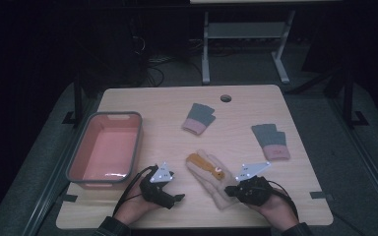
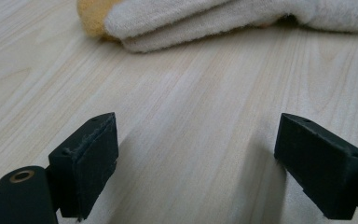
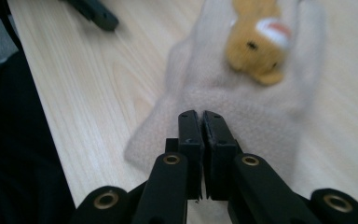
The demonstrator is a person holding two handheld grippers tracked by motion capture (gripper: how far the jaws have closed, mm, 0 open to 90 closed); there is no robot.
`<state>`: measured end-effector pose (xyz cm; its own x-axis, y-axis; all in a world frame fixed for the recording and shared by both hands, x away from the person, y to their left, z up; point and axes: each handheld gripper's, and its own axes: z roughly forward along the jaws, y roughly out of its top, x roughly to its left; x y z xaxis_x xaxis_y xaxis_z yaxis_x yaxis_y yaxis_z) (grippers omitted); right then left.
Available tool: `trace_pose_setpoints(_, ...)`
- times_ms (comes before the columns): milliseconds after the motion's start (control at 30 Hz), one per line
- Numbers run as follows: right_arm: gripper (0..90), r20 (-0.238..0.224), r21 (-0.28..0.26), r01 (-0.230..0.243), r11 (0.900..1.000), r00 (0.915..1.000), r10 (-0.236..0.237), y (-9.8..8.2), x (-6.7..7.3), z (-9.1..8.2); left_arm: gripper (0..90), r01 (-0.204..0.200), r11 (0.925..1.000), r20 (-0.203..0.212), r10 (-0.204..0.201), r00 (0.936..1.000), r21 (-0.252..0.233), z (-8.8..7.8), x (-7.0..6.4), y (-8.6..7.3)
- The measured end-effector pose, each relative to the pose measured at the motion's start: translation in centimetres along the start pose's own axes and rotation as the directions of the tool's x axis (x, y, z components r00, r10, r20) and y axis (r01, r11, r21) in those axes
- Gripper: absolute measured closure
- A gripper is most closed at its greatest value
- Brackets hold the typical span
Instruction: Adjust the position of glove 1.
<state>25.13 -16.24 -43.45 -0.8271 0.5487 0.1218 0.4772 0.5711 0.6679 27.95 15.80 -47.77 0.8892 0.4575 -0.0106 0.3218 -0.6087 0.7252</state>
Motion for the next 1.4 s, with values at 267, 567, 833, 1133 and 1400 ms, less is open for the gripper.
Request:
trace_pose_setpoints(267,87.5,-0.006,-0.086,0.007,0.996,0.9999,-0.008,1.1,1.1,-2.1,12.7,0.001,1.0,0.0,-0.001,1.0,0.001,0.0,0.0,0.0)
trace_pose_setpoints(567,82.6,-0.032,0.042,0.03,0.999,0.9991,-0.029,0.9,2.2,1.4,12.7,0.001,1.0,-0.001,-0.001,1.0,0.002,0.0,0.0,0.0)
trace_pose_setpoints(833,52.7,0.004,-0.108,0.016,0.994,0.9999,-0.015,1.3,1.2,-1.3,12.6,0.001,1.0,-0.002,-0.001,1.0,0.004,0.1,0.1,0.2)
trace_pose_setpoints(1133,90.0,0.067,-0.033,-0.039,0.999,0.9969,0.041,0.0,-3.5,-1.1,60.2,0.101,0.9946,0.063,-0.103,0.9927,0.024,-0.3,-0.2,1.7)
trace_pose_setpoints(1400,90.0,0.009,0.026,-0.025,0.999,0.9997,0.025,-0.8,-5.2,0.4,89.4,0.115,0.9912,0.109,-0.122,0.9865,0.065,1.6,-1.3,4.2)
